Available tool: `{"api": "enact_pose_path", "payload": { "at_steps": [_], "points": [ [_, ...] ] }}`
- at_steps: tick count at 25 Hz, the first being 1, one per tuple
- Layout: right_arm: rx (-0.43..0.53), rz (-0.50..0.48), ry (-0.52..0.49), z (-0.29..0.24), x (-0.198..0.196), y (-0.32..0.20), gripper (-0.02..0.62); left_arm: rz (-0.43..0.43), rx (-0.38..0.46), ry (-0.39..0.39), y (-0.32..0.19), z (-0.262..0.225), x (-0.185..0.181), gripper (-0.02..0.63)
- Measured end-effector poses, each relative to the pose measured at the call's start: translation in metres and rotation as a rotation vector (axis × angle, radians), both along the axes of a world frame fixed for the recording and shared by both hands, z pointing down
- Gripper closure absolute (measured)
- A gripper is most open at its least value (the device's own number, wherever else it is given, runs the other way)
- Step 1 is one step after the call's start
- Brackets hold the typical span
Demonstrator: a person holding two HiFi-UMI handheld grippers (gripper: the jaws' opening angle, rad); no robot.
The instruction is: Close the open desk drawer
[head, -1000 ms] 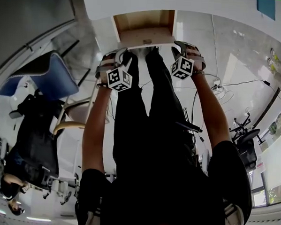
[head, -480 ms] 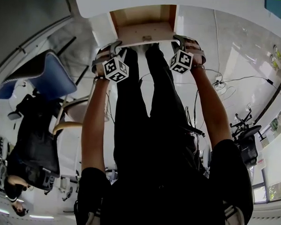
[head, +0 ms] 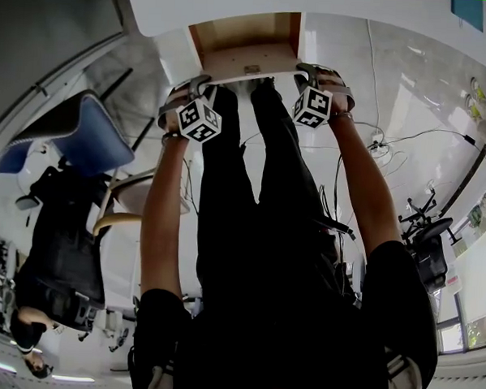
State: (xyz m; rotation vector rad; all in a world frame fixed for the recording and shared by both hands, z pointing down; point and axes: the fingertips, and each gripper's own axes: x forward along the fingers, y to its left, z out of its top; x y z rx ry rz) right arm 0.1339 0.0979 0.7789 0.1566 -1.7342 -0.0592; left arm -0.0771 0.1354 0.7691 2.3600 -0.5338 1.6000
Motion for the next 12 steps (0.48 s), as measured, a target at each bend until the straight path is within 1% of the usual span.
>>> {"api": "enact_pose_path", "payload": {
  "at_steps": [4, 8, 12],
  "points": [
    [-0.001, -0.021, 0.001, -0.011, -0.001, -0.004, 0.505, 0.019, 0.005, -0.002, -0.003, -0.010, -0.001, 0.503],
    [-0.002, -0.029, -0.012, -0.026, -0.004, -0.008, 0.508, 0.009, 0.008, 0.007, -0.008, -0.026, -0.004, 0.505],
    [-0.028, -0.049, -0.024, -0.039, -0.006, -0.011, 0.512, 0.002, -0.003, 0.012, -0.013, -0.039, -0.006, 0.506]
  ]
}}
